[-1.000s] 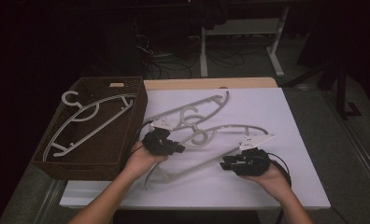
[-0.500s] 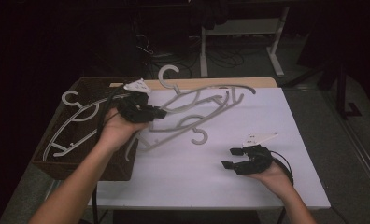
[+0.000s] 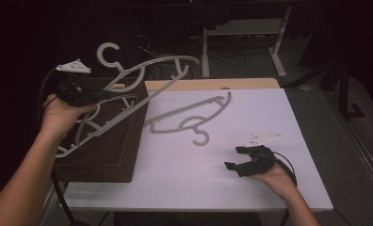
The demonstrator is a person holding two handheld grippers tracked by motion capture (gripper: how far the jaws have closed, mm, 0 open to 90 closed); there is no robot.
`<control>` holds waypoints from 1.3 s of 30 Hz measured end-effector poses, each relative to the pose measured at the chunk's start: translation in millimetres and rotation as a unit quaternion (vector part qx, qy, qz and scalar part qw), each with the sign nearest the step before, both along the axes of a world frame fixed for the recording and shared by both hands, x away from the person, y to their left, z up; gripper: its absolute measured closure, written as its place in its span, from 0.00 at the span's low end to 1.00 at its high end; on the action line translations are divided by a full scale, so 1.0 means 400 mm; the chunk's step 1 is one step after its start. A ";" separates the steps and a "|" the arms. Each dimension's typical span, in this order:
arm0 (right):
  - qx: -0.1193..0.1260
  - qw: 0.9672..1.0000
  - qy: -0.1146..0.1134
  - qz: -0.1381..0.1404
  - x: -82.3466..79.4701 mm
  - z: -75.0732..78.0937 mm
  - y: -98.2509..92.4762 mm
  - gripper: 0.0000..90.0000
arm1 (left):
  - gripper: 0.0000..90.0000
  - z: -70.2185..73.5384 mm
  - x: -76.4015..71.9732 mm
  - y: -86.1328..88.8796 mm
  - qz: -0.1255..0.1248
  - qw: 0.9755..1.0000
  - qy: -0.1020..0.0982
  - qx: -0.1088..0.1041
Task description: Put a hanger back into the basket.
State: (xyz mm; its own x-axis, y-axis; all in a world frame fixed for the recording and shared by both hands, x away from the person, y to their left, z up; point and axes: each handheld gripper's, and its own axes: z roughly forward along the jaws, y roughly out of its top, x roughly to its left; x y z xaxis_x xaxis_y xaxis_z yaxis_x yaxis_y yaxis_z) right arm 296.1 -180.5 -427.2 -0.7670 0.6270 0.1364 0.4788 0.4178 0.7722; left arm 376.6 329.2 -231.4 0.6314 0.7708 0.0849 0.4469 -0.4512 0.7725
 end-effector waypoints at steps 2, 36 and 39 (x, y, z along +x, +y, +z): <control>0.001 1.000 0.000 -0.003 0.001 0.000 0.000 0.26 | 0.91 -0.001 0.003 0.045 0.020 1.000 -0.001 0.005; -0.016 1.000 0.005 -0.017 0.010 -0.011 -0.003 0.25 | 0.91 -0.173 0.032 0.316 0.127 0.987 0.071 0.061; -0.015 1.000 0.005 -0.017 0.011 -0.012 -0.004 0.25 | 0.91 -0.182 0.038 0.308 0.118 0.988 0.081 0.065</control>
State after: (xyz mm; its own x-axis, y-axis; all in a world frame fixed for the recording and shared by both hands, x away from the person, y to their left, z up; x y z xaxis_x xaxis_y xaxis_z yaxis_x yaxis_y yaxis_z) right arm 300.3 -182.2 -431.8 -0.7435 0.6569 0.1255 0.5015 0.4235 0.7544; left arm 391.9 452.3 -304.1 0.4482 0.8877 0.1052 0.6646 -0.4096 0.6249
